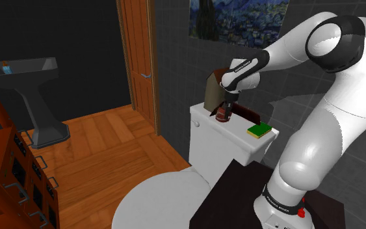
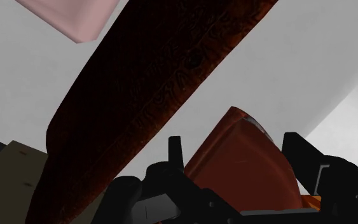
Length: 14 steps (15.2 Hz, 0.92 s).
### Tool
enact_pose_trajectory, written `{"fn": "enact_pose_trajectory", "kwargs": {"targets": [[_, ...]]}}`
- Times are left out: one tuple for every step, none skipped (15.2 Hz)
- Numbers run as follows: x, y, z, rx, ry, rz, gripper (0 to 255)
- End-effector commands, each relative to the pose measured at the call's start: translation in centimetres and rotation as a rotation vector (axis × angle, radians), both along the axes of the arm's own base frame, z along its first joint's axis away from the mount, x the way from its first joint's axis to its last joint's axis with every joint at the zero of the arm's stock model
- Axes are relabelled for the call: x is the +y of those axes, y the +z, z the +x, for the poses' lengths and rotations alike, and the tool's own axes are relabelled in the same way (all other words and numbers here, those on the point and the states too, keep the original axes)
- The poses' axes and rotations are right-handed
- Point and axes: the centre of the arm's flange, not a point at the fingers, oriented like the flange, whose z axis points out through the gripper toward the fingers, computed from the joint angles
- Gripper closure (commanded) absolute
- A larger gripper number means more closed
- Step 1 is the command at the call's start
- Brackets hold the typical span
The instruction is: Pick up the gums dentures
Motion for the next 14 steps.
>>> {"fn": "enact_pose_trajectory", "kwargs": {"targets": [[0.0, -0.1, -0.1, 0.002, -0.001, 0.001, 255], [0.0, -0.1, -0.1, 0.002, -0.001, 0.001, 255], [-0.1, -0.1, 0.0, 0.002, -0.001, 0.000, 255], [-0.1, 0.5, 0.0, 0.002, -0.001, 0.000, 255], [-0.1, 1.0, 0.0, 0.002, -0.001, 0.000, 255], [-0.1, 1.5, 0.0, 0.002, -0.001, 0.000, 255], [-0.1, 2.0, 0.0, 0.002, -0.001, 0.000, 255], [-0.1, 2.6, 0.0, 0.002, -0.001, 0.000, 255], [-0.1, 3.1, 0.0, 0.002, -0.001, 0.000, 255], [-0.1, 3.6, 0.0, 0.002, -0.001, 0.000, 255], [-0.1, 4.2, 0.0, 0.002, -0.001, 0.000, 255], [-0.1, 4.7, 0.0, 0.002, -0.001, 0.000, 255], [-0.1, 5.2, 0.0, 0.002, -0.001, 0.000, 255], [-0.1, 5.7, 0.0, 0.002, -0.001, 0.000, 255]]}}
